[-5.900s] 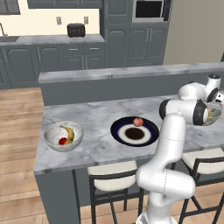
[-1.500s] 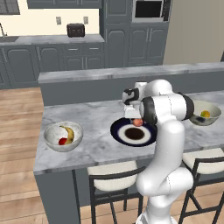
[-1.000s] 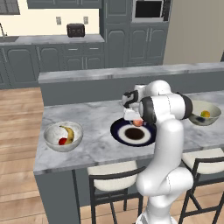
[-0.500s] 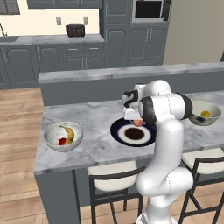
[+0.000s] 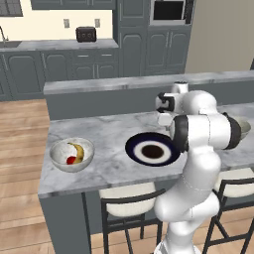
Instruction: Take the fruits from the plate on the dining counter and place two fruits in each bowl.
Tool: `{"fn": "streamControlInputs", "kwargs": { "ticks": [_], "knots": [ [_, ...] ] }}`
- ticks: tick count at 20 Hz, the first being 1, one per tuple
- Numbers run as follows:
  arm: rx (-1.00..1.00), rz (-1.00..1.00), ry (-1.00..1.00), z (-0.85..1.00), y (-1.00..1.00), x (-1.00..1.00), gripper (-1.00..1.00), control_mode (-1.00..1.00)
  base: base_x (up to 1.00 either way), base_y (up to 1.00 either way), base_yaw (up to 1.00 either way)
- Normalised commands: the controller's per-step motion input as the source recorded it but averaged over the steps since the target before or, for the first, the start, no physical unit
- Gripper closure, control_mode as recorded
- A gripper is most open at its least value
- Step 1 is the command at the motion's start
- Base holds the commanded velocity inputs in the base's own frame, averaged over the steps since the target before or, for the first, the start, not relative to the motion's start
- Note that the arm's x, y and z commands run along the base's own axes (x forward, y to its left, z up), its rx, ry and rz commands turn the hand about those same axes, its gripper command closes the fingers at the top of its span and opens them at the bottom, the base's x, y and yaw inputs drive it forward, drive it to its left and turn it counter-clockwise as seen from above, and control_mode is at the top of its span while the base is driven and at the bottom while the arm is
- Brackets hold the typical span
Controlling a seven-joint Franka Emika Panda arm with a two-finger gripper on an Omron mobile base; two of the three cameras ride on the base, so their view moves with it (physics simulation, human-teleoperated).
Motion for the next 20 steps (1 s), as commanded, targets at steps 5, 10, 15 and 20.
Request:
{"fn": "streamControlInputs", "kwargs": {
  "ticks": [5,10,15,20],
  "knots": [
    [-0.15,-0.06,-0.15,0.77,-1.0,-0.1,1.0,-1.0,0.0,0.0,0.0],
    [-0.23,-0.12,-0.07,0.58,-1.0,0.0,1.0,-1.0,0.0,0.0,0.0],
    [0.03,-0.19,0.02,0.43,-1.0,0.02,1.0,-1.0,0.0,0.0,0.0],
    [0.25,-0.13,0.0,-0.26,-1.0,0.39,1.0,-1.0,0.0,0.0,0.0]
  ]
}}
